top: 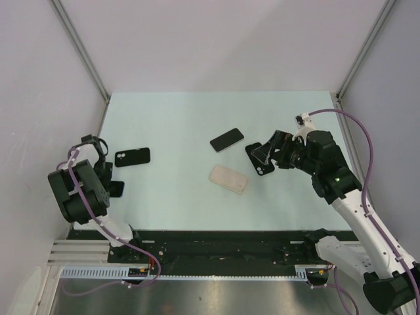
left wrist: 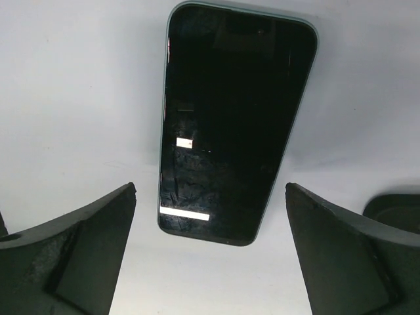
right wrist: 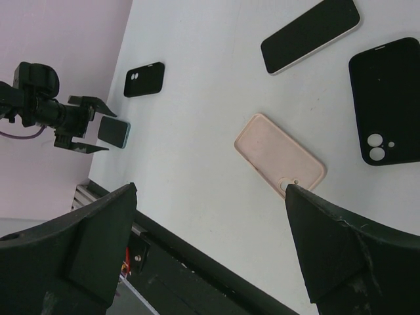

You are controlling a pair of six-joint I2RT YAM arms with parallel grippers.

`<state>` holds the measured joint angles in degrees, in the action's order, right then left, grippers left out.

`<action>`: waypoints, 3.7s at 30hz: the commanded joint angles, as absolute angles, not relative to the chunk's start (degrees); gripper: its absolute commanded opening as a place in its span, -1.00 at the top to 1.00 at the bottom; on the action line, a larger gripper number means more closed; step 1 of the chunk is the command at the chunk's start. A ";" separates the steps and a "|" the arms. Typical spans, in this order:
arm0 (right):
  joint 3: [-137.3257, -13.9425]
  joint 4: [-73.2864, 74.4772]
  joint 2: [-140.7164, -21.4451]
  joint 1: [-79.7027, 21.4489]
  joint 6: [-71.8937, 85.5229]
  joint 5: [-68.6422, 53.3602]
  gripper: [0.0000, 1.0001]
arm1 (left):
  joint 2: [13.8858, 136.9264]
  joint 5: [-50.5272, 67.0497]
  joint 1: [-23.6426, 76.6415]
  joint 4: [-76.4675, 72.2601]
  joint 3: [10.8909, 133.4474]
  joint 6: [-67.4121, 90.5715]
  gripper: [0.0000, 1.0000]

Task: Put the phone into the phone case

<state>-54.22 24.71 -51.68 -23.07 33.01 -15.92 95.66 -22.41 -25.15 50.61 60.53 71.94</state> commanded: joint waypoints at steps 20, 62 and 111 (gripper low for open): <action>-54.32 26.45 -47.81 -23.38 31.46 -10.99 -0.99 | 102.21 -22.76 -24.44 55.19 63.54 70.40 -0.99; -53.26 28.48 -43.95 -23.47 31.46 -7.91 -0.99 | 96.68 -15.21 -22.76 47.91 63.47 57.83 -0.95; -50.01 19.95 -55.46 -25.92 37.26 -14.51 -0.96 | 83.33 -16.96 -1.75 47.29 55.28 51.50 -0.82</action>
